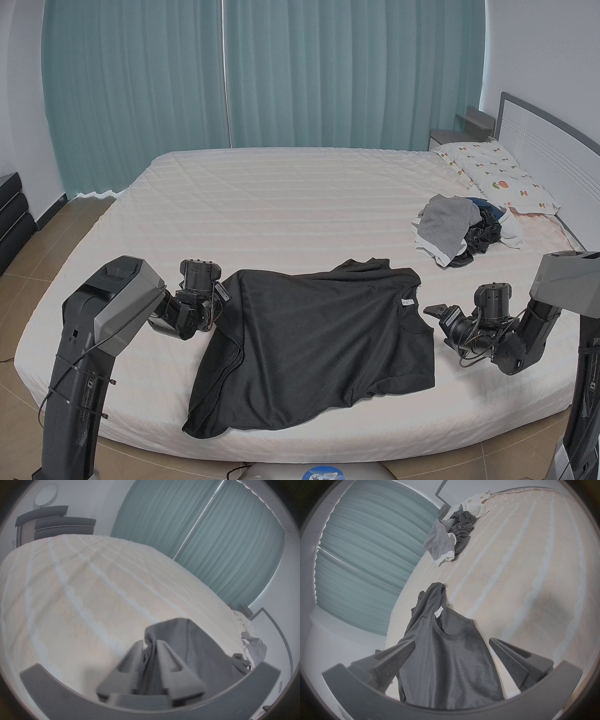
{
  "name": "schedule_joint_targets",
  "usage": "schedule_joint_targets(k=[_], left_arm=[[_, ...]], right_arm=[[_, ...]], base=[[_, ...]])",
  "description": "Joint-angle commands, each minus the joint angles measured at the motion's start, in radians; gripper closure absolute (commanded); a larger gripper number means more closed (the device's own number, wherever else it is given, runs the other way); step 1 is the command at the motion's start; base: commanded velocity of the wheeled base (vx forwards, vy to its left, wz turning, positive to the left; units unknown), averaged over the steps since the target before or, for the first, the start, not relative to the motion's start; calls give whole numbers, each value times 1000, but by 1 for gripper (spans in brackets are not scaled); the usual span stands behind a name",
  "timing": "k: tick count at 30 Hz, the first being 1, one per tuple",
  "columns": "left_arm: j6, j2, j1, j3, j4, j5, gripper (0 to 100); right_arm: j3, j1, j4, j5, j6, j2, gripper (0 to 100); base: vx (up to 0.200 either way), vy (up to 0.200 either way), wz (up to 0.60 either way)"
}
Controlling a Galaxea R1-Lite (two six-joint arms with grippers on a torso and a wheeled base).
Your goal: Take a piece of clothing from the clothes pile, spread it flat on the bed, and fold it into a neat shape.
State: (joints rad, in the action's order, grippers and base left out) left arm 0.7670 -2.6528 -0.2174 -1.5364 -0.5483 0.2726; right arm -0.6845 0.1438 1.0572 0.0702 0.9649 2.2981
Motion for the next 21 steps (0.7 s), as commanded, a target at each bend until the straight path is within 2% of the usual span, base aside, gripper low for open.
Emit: schedule_joint_targets(k=[1, 10, 18, 19, 20, 21], left_arm=[[2, -4, 27, -56, -4, 28, 100], [-5, 4, 69, -208, 5, 31, 100], [-2, 20, 82, -105, 59, -12, 100], [3, 31, 82, -65, 56, -53, 100], [5, 37, 82, -51, 53, -65, 0], [11, 47, 81, -37, 54, -81, 0]], right_arm=[[14, 2, 24, 0, -3, 6, 0], [22, 8, 44, -1, -2, 12, 0], [22, 7, 44, -1, -2, 12, 0], [22, 7, 44, 0, 0, 12, 0], [25, 7, 44, 0, 0, 12, 0], [29, 7, 44, 0, 0, 12, 0]], base=[[0, 0, 0], [0, 0, 0], [0, 0, 0], [0, 0, 0], [0, 0, 0], [0, 0, 0]])
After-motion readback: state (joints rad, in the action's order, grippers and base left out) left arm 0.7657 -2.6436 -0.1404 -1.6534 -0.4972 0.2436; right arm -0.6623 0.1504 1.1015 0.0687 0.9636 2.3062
